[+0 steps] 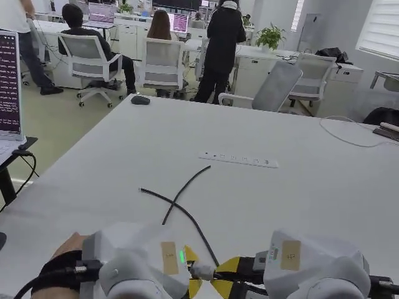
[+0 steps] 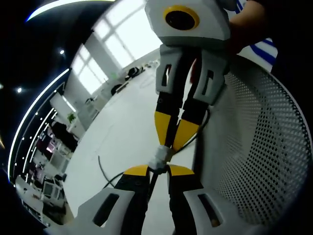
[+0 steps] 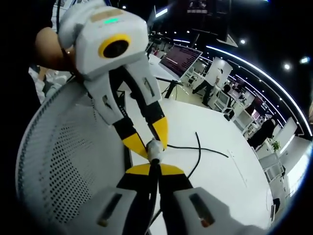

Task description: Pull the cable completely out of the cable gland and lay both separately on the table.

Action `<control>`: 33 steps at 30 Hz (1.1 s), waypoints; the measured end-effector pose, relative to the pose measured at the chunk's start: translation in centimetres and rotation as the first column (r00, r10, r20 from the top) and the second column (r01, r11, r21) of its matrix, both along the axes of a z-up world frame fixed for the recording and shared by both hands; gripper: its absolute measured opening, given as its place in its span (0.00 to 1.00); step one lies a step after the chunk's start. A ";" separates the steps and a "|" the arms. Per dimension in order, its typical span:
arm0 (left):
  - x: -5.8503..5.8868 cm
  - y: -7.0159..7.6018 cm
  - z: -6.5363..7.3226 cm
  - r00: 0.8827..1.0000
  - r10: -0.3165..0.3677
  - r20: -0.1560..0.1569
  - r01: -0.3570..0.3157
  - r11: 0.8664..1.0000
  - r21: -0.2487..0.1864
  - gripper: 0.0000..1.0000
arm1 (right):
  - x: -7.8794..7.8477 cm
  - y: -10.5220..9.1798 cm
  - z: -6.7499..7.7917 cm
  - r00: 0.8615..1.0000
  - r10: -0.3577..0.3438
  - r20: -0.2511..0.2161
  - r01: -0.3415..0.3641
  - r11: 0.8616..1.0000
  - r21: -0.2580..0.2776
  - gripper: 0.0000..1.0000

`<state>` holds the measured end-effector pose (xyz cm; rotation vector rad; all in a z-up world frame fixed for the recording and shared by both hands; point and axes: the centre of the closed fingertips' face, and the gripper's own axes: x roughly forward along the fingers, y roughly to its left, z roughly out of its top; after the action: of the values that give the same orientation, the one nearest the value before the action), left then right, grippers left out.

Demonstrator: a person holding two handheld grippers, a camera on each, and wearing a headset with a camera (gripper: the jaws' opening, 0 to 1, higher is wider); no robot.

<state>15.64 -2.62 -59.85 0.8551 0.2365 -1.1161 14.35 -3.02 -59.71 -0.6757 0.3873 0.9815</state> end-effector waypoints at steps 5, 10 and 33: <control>0.2 -0.3 0.5 0.999 -0.022 0.035 0.022 1.000 -0.006 0.16 | 0.0 -0.1 0.4 1.000 0.004 -0.025 -0.003 0.999 0.053 0.02; 0.1 -0.3 0.3 0.999 -0.031 0.034 0.031 1.000 0.002 0.17 | -0.1 0.1 0.2 0.999 0.016 -0.028 -0.015 0.999 0.049 0.02; 1.2 0.8 0.0 0.998 0.069 0.004 -0.069 0.998 -0.008 0.16 | 1.1 -1.1 0.1 0.998 -0.058 0.026 0.058 0.998 -0.006 0.03</control>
<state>16.85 -1.86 -59.88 0.8364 0.2566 -1.0503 15.41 -4.09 -59.61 -0.6787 0.3858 0.9161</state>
